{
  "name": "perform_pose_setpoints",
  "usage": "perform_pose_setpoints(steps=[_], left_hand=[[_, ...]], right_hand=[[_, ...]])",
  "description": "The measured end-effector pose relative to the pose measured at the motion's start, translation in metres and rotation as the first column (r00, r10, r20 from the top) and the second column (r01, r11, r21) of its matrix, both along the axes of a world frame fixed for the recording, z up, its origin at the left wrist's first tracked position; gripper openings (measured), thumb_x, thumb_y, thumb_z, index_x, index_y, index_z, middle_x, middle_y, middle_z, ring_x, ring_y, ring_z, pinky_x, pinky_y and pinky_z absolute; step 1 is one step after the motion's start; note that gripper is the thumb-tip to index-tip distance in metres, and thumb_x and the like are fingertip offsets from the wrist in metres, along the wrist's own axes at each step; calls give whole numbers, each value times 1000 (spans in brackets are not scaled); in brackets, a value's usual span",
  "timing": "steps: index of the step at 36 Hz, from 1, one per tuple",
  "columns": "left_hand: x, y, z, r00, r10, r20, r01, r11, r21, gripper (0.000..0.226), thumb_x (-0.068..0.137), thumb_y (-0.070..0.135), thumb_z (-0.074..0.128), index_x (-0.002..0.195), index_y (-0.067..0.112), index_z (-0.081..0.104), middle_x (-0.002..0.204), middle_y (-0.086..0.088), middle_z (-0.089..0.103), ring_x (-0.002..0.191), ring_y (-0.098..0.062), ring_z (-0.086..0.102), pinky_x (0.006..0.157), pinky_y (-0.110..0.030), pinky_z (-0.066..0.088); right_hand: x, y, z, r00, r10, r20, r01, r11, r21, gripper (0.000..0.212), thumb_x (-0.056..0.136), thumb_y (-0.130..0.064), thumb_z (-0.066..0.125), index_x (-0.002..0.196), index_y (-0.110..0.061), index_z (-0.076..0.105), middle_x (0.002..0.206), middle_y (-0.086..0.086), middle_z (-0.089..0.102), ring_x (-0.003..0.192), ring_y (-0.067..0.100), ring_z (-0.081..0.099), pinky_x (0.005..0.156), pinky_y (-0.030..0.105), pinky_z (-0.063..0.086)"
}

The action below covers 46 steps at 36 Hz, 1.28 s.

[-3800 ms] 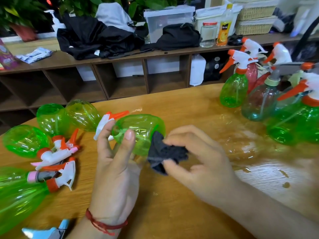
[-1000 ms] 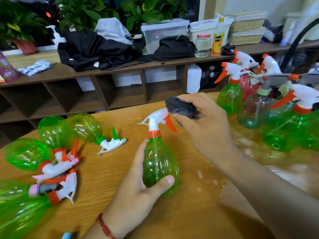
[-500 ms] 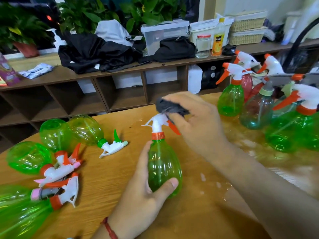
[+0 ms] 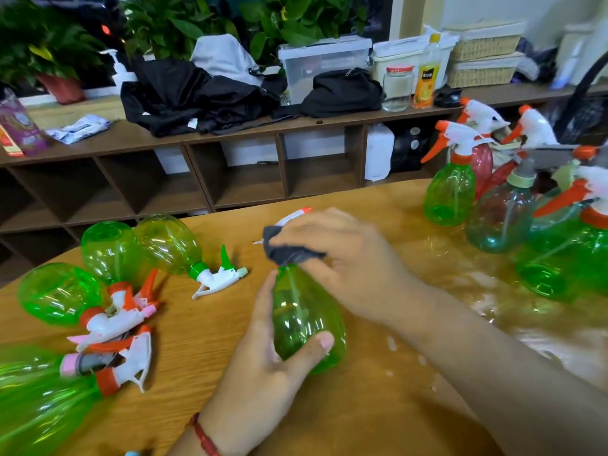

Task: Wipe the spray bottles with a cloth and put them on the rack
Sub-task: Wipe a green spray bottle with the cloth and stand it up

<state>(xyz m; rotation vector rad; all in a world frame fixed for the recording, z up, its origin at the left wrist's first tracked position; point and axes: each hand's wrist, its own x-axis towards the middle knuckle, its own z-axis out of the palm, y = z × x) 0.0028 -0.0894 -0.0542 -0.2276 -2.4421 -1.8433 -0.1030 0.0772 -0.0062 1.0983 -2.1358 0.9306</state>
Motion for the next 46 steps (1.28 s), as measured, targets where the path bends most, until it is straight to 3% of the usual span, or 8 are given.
perform_pose_setpoints(steps=[9,16,22,26,31,38,41,46], left_hand=[[5,5,6,999,-26,-38,22,996,-88,105,90,26,82,161,56,12,140,65,28,131,33,36,97,6,33],[3,1,1,996,-14,-89,-1,986,-169,109,87,52,77,162,51,-1,156,58,1,149,26,3,112,6,11],[6,6,5,994,-31,-101,14,985,-170,104,90,38,79,163,56,8,156,56,17,147,26,17,111,3,21],[3,4,2,994,-11,-111,-6,989,-148,104,89,44,77,162,53,5,152,62,11,146,29,11,107,7,16],[1,1,1,993,-23,-114,4,988,-157,101,93,48,79,163,48,5,156,58,11,150,24,10,111,5,15],[7,1,3,998,-41,-55,34,992,-118,106,90,33,80,161,63,7,153,51,31,143,18,38,110,-5,37],[9,7,2,996,-38,-85,25,988,-152,111,87,38,82,157,71,3,164,41,25,150,11,32,120,-20,35],[7,5,0,999,22,-47,-26,996,-87,110,86,44,77,158,66,-3,142,67,20,136,33,27,98,8,30]], right_hand=[[-9,18,7,986,-166,10,166,981,-100,37,88,1,71,121,-16,77,119,-5,71,108,20,64,93,36,53],[7,-5,4,997,74,-20,-72,992,100,44,89,9,68,122,-17,77,125,-4,70,114,23,58,98,35,50],[-11,24,15,996,-78,-48,84,985,149,38,91,6,63,117,-18,76,127,-4,67,117,23,54,99,26,43],[-8,21,13,998,43,45,-52,977,206,47,82,13,59,111,-19,78,125,-6,68,117,20,54,104,22,39],[-6,12,10,991,111,76,-125,971,206,48,81,15,55,111,-16,77,125,-5,68,117,22,54,107,30,42],[-27,51,11,985,-109,131,66,952,297,44,82,14,57,103,-19,78,116,-10,65,109,21,49,94,38,47],[-27,54,13,989,-117,88,104,985,136,43,82,12,55,103,-17,78,114,-14,62,110,23,55,94,29,47],[-23,47,18,992,-121,43,125,987,-103,46,77,20,58,103,-12,78,114,-1,69,112,25,62,95,35,52]])
